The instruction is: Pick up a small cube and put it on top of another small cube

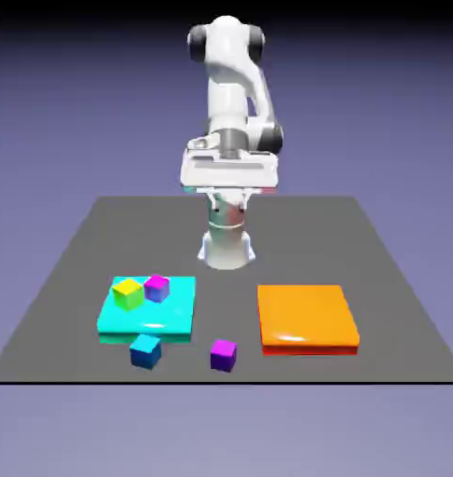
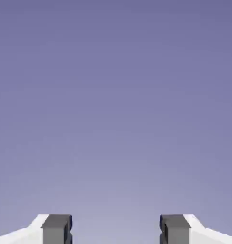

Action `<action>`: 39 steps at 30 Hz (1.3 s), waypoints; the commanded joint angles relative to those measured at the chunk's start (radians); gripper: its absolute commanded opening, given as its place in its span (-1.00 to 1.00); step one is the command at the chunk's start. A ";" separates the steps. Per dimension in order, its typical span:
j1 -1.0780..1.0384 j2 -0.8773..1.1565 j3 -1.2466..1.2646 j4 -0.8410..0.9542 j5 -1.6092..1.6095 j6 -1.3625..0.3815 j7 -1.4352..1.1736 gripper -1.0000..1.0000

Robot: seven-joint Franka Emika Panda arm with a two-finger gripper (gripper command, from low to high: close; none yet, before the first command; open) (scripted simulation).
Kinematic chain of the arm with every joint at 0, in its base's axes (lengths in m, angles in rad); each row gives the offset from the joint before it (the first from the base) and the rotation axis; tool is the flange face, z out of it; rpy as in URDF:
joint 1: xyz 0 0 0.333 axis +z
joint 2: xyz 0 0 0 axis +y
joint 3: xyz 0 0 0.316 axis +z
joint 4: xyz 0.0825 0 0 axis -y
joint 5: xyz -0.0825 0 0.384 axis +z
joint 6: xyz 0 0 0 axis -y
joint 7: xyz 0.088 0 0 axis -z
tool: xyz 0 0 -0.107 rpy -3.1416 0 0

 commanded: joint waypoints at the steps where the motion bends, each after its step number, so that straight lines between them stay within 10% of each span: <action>1: -0.002 0.036 -0.002 0.033 0.005 -0.040 0.005 0.00; 39: -0.053 1.325 -0.057 1.170 0.190 -1.404 0.162 0.00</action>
